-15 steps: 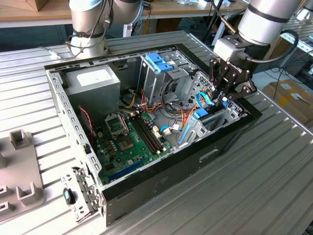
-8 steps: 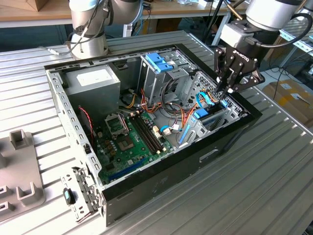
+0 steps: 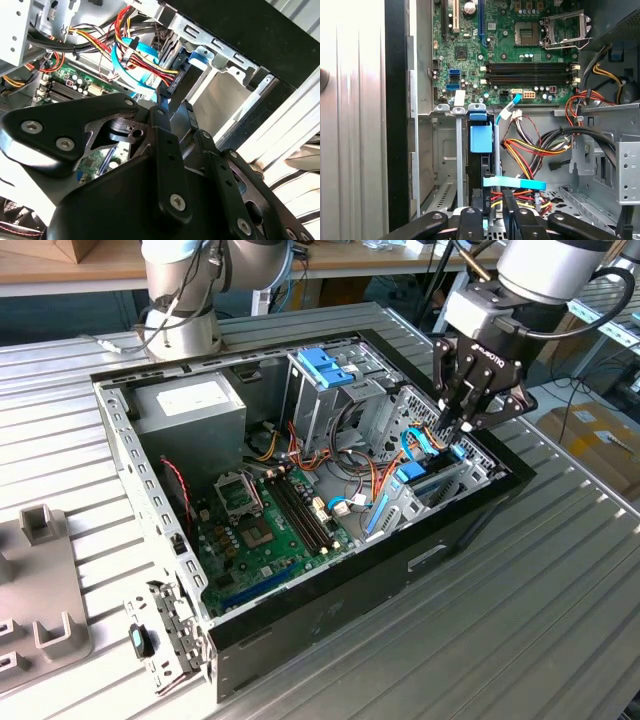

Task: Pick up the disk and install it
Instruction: 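Insert the second disk wire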

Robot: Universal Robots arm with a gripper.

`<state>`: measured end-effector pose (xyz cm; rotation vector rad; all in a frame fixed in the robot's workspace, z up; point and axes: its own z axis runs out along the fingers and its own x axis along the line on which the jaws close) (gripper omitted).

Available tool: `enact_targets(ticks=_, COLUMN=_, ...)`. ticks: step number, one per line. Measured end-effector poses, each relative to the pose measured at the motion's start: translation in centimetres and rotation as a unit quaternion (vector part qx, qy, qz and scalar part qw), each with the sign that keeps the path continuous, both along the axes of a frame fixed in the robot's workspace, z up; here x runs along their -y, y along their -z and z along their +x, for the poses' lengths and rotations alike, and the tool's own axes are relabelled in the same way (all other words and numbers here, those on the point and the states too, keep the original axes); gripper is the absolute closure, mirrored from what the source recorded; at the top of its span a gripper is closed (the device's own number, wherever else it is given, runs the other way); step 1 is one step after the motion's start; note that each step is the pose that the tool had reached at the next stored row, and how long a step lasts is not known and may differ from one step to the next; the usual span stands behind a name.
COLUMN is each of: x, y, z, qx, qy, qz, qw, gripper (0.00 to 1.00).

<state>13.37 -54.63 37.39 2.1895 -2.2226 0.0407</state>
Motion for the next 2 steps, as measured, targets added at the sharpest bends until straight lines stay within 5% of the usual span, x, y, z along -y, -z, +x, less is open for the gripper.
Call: enact_targets(ticks=2, x=0.0, y=0.0, z=-0.01, qx=0.0, qy=0.0, qz=0.0, qw=1.0, gripper=0.7)
